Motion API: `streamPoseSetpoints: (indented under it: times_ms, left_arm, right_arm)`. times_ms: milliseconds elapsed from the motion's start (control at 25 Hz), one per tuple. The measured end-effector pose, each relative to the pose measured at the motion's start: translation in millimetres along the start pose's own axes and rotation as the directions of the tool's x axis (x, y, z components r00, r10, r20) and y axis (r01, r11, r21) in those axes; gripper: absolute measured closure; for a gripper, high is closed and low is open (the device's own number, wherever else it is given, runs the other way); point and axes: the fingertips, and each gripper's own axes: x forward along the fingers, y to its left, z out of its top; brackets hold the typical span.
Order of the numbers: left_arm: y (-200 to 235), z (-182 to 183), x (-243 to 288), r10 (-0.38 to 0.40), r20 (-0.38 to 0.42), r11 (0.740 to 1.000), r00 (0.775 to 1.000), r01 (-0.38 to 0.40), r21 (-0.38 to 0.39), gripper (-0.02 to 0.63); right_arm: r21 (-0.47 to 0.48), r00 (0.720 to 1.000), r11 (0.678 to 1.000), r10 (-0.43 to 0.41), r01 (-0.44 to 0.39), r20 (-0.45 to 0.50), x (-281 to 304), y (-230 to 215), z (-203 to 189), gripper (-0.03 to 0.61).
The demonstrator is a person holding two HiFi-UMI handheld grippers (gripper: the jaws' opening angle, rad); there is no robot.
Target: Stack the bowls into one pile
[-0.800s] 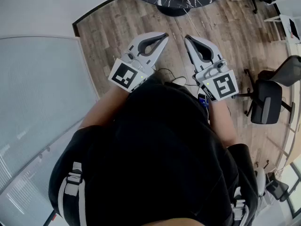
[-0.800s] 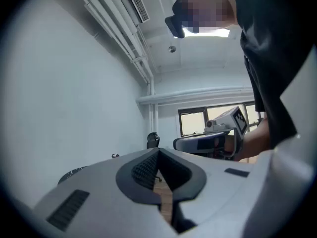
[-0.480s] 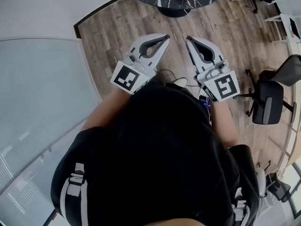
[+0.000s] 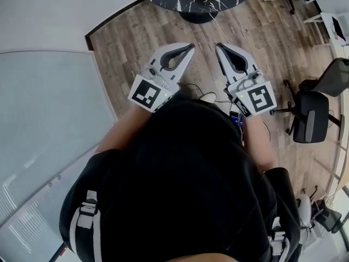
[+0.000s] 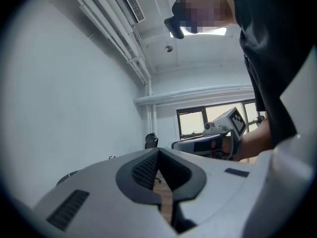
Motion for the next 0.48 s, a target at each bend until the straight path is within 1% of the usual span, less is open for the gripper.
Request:
streamPoseSetpoints:
  times_ms: [200,480]
  left_arm:
    - [0.9,0.6,9.8,0.001,-0.003,1.000,1.000,-0.001,0.008,0.611]
    - [5.9,2.1,28.9,-0.002,0.012,1.000,1.000,0.002,0.010,0.611]
  right_arm:
    - [-0.019,1.000,1.000,-0.003,0.003,-0.008,-4.1,-3.8,1.3,0.577]
    - [-0.021,0.999,0.999,-0.031,0.031,-0.019,-7.5,-24.1,-0.5,0.577]
